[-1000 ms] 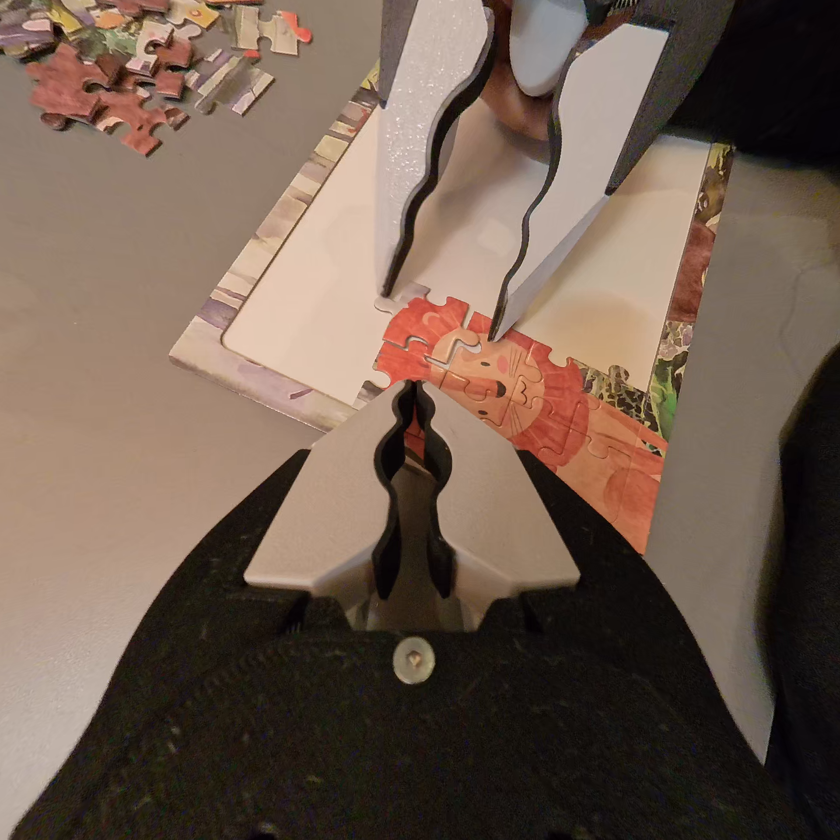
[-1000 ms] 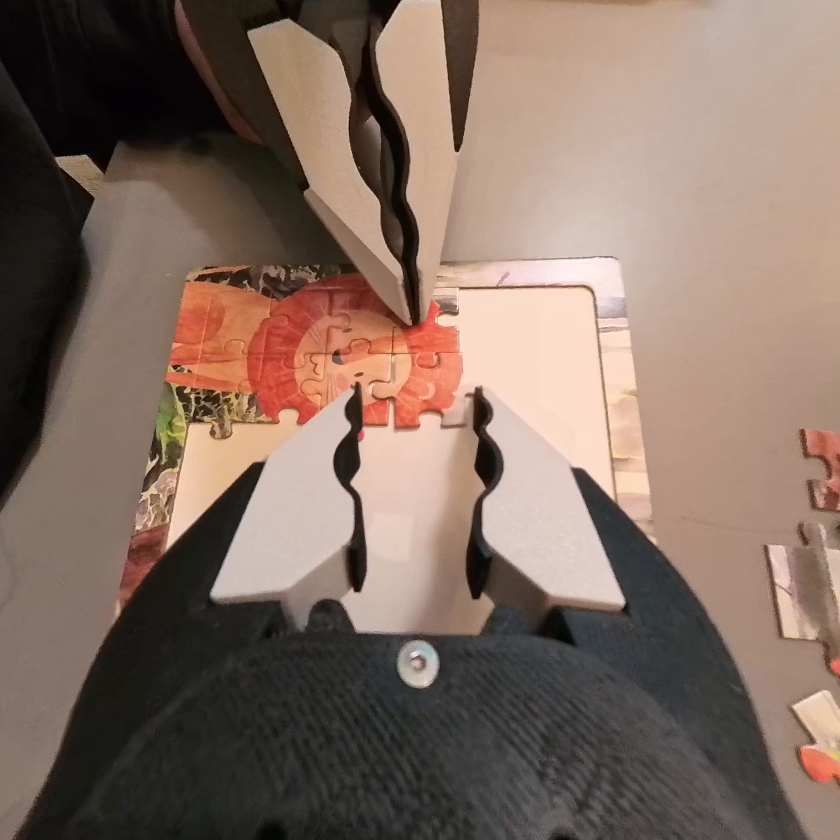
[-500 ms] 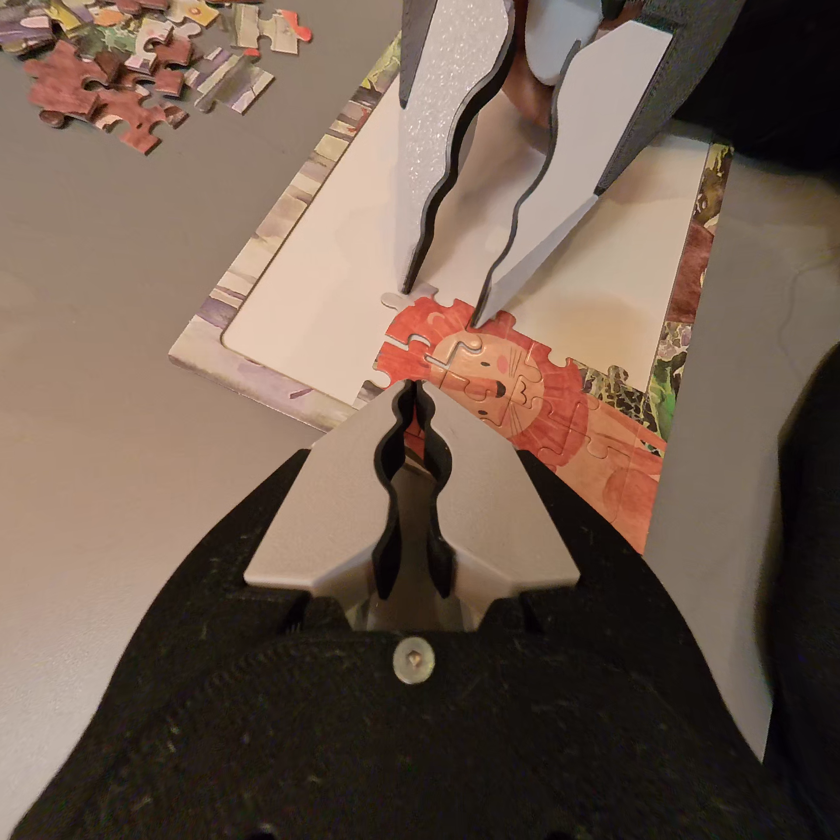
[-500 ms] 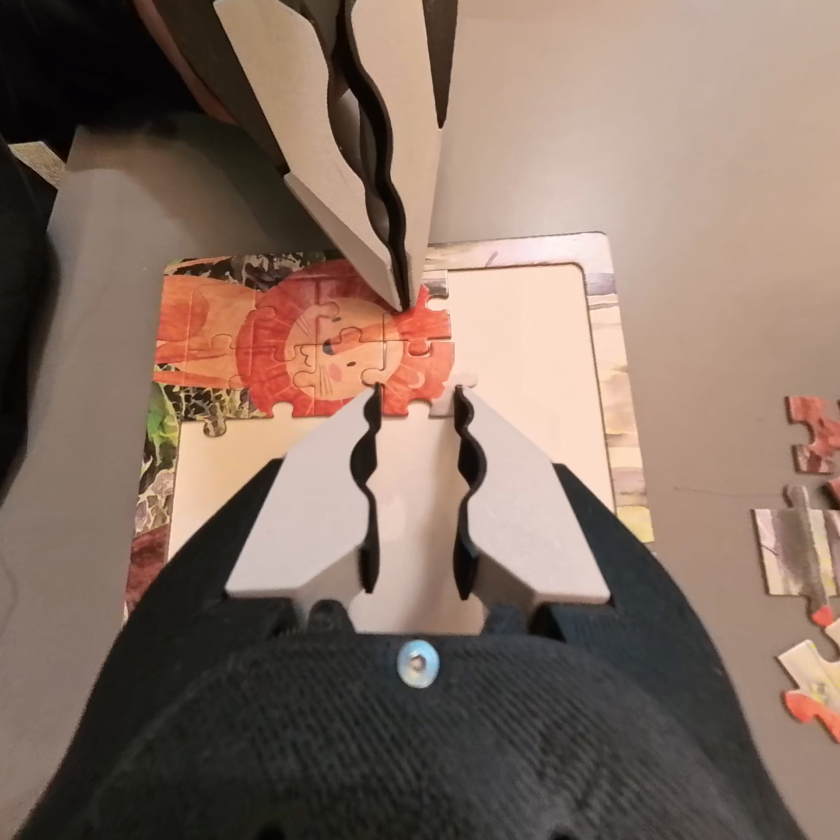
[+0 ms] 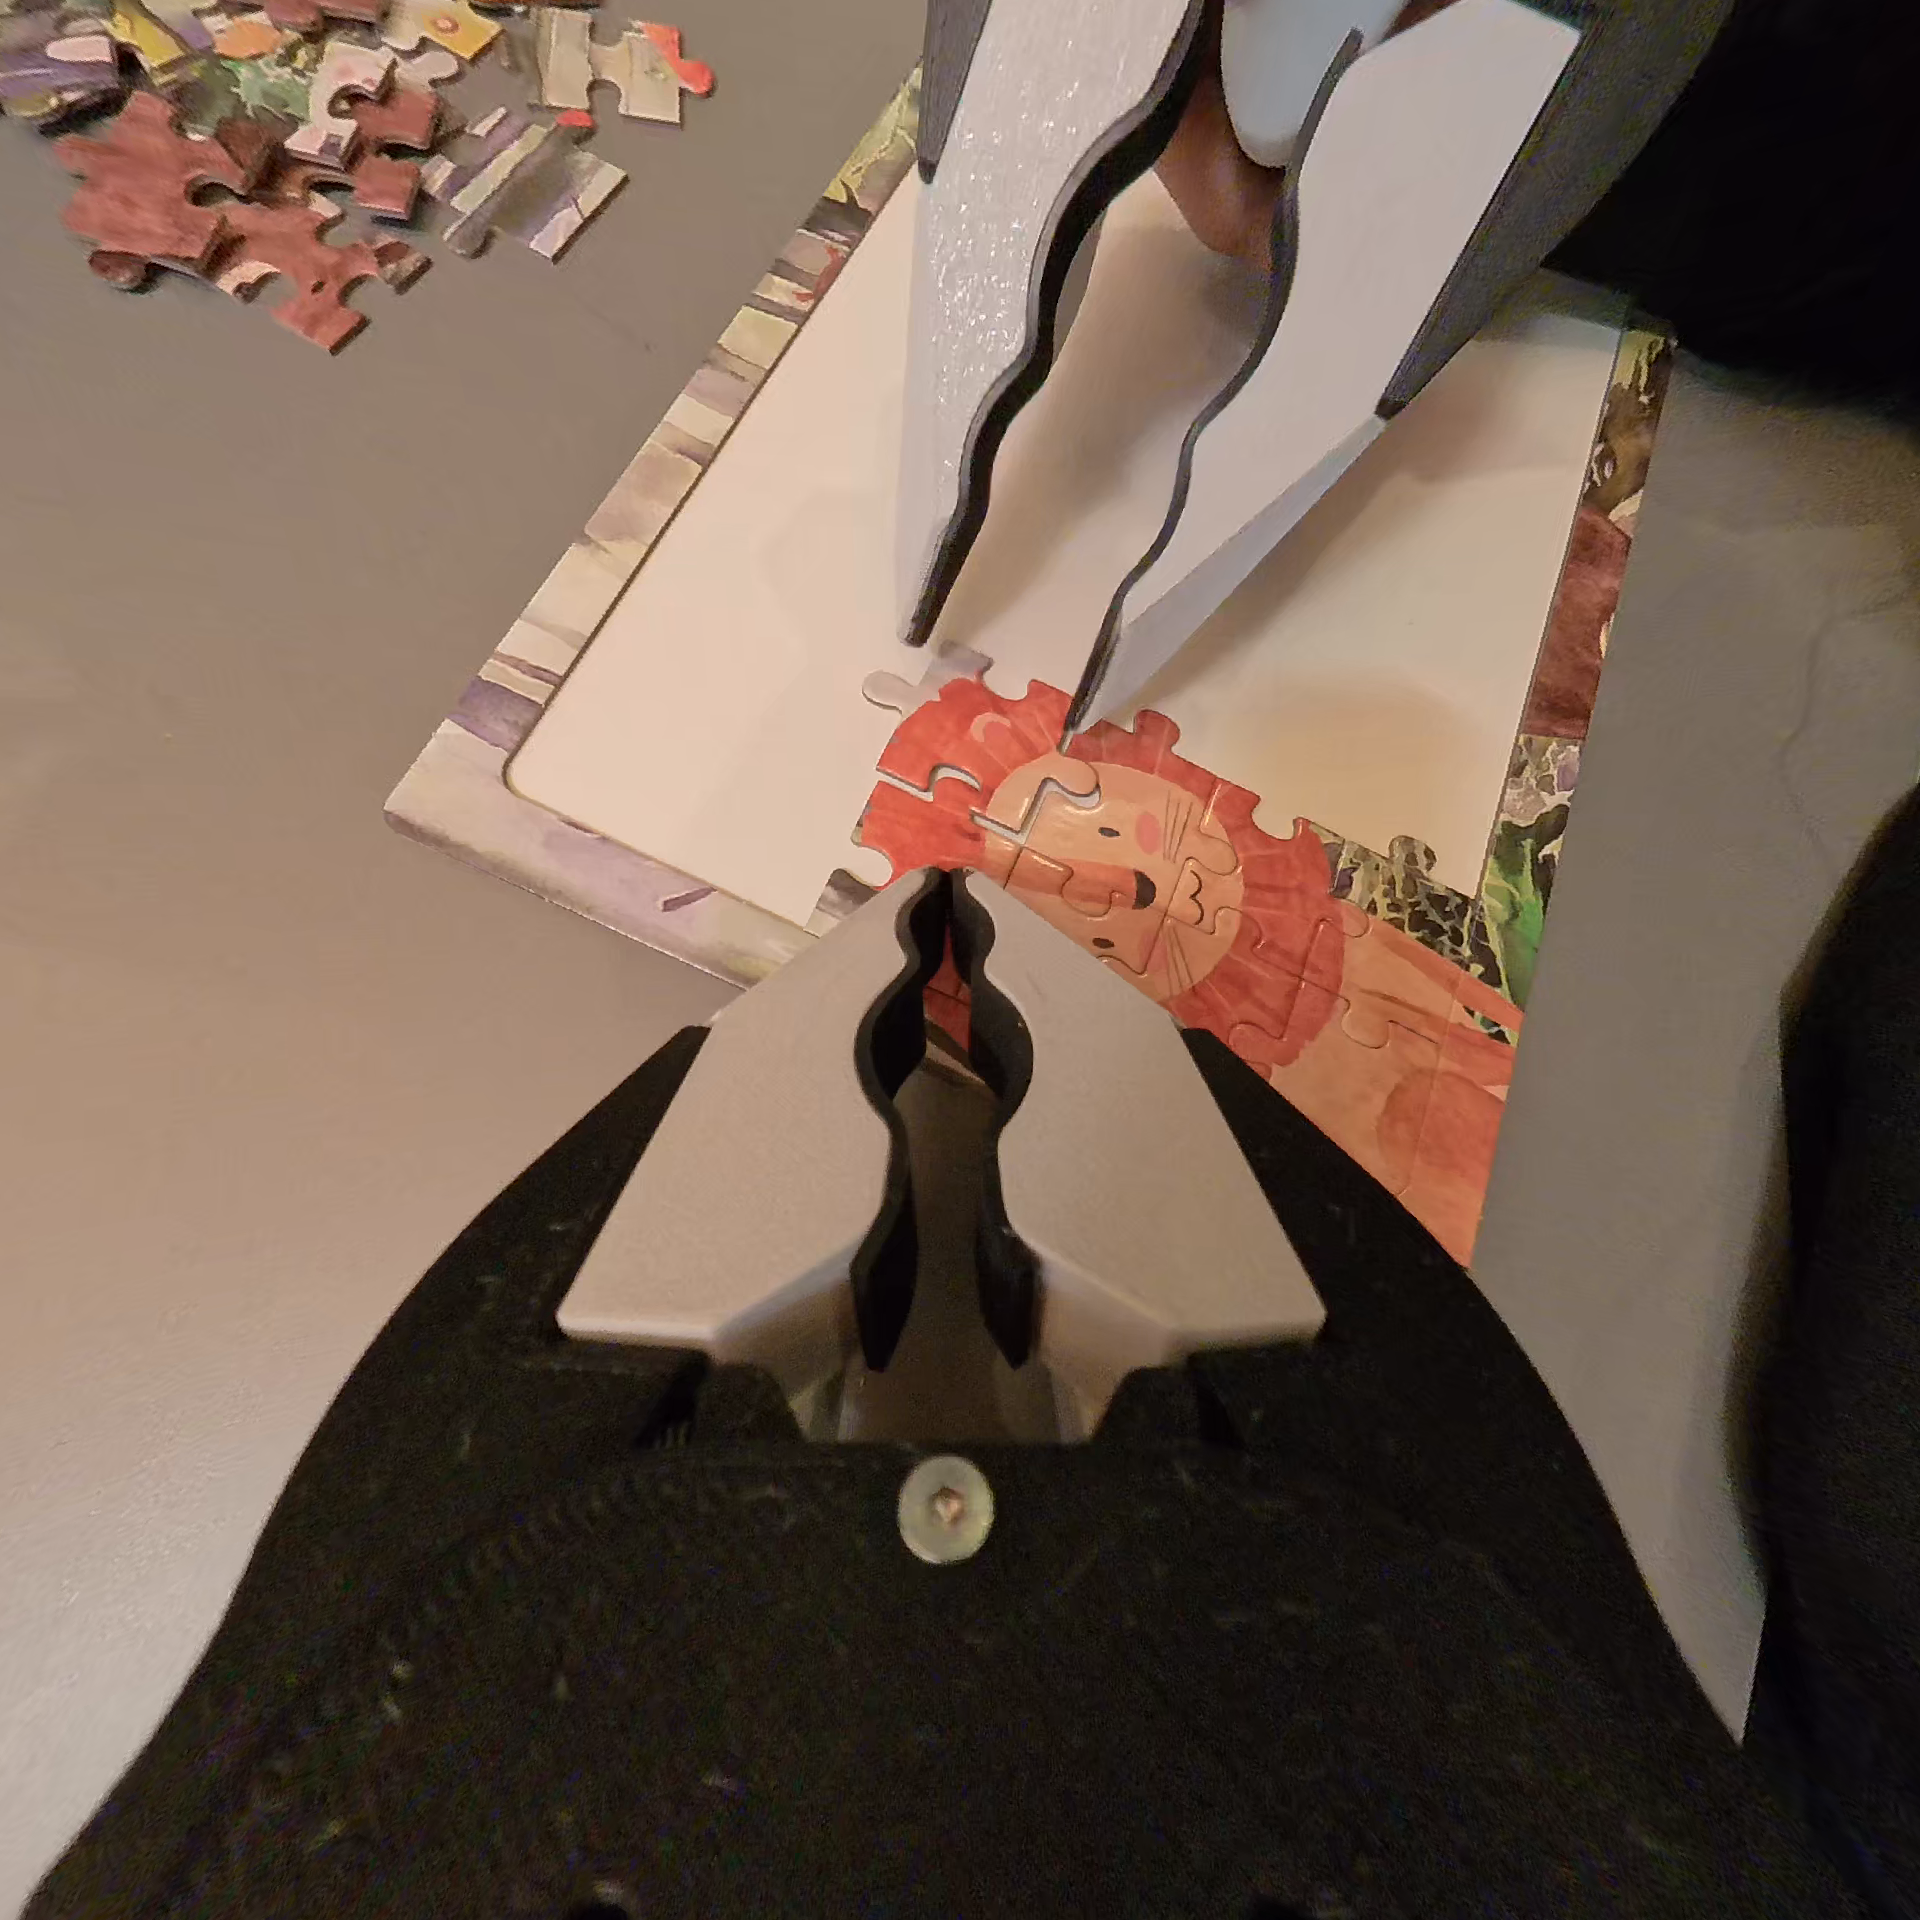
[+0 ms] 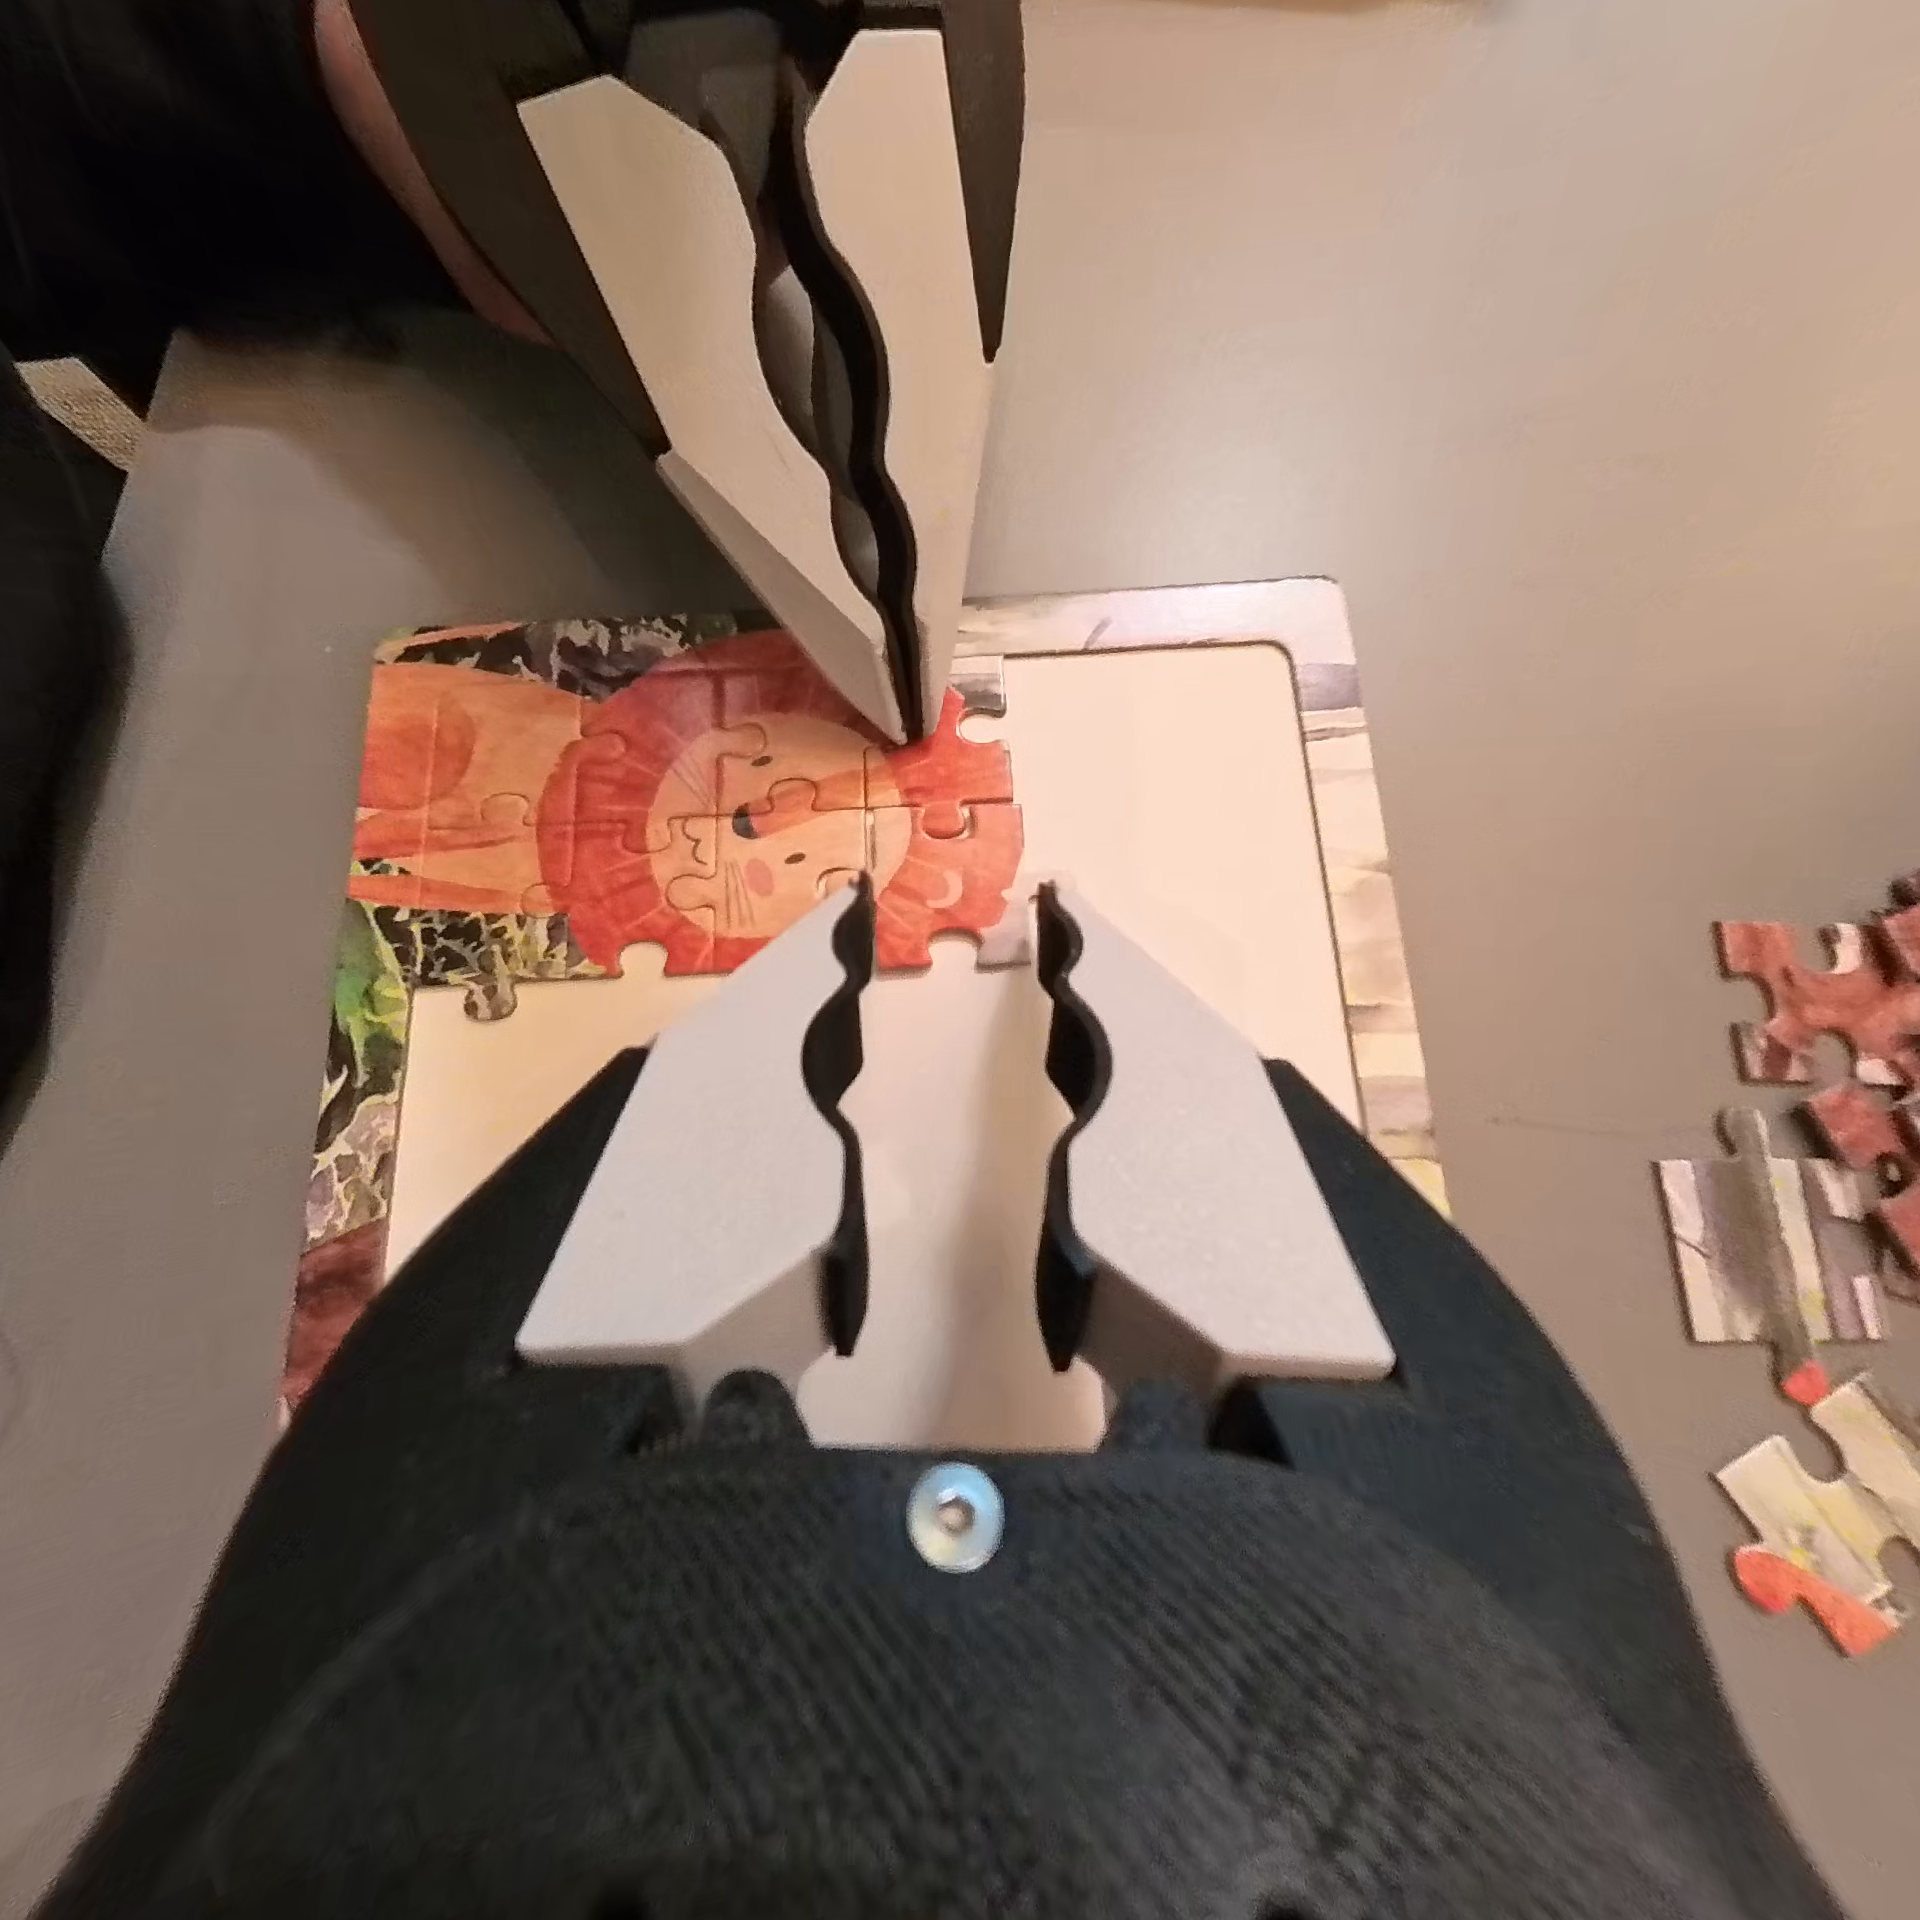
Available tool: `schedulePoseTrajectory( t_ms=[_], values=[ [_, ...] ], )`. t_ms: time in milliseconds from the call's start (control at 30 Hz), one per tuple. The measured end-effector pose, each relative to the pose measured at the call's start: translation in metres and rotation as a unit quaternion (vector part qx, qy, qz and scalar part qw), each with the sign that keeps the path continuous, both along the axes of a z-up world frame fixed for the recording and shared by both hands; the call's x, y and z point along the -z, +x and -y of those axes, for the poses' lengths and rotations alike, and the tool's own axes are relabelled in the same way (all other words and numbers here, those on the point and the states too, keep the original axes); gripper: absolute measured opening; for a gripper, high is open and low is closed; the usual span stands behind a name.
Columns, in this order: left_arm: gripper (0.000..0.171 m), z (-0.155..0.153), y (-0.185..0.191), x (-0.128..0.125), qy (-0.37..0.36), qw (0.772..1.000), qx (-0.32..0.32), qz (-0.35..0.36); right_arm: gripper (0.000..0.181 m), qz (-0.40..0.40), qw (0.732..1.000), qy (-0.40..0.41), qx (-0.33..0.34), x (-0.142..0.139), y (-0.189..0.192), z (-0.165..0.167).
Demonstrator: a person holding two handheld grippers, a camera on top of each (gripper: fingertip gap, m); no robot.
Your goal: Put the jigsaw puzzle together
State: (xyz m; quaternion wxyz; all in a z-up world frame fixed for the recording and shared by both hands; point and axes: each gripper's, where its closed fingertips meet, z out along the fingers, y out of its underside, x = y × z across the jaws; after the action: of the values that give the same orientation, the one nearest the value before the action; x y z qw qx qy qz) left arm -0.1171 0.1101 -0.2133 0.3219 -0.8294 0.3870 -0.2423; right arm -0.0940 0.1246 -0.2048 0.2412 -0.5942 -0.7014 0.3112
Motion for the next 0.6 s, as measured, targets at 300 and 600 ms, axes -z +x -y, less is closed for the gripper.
schedulePoseTrajectory(
  t_ms=[300,600],
  values=[
    [0.000,0.0000,0.0000,0.0001,0.000,1.000,0.000,0.000,0.029,0.008,1.000,0.005,0.002,0.0056,-0.0011,0.0006],
    [0.000,0.0000,0.0000,0.0001,0.001,1.000,0.000,-0.001,0.028,0.015,1.000,0.010,-0.002,0.0079,-0.0023,0.0043]
  ],
)
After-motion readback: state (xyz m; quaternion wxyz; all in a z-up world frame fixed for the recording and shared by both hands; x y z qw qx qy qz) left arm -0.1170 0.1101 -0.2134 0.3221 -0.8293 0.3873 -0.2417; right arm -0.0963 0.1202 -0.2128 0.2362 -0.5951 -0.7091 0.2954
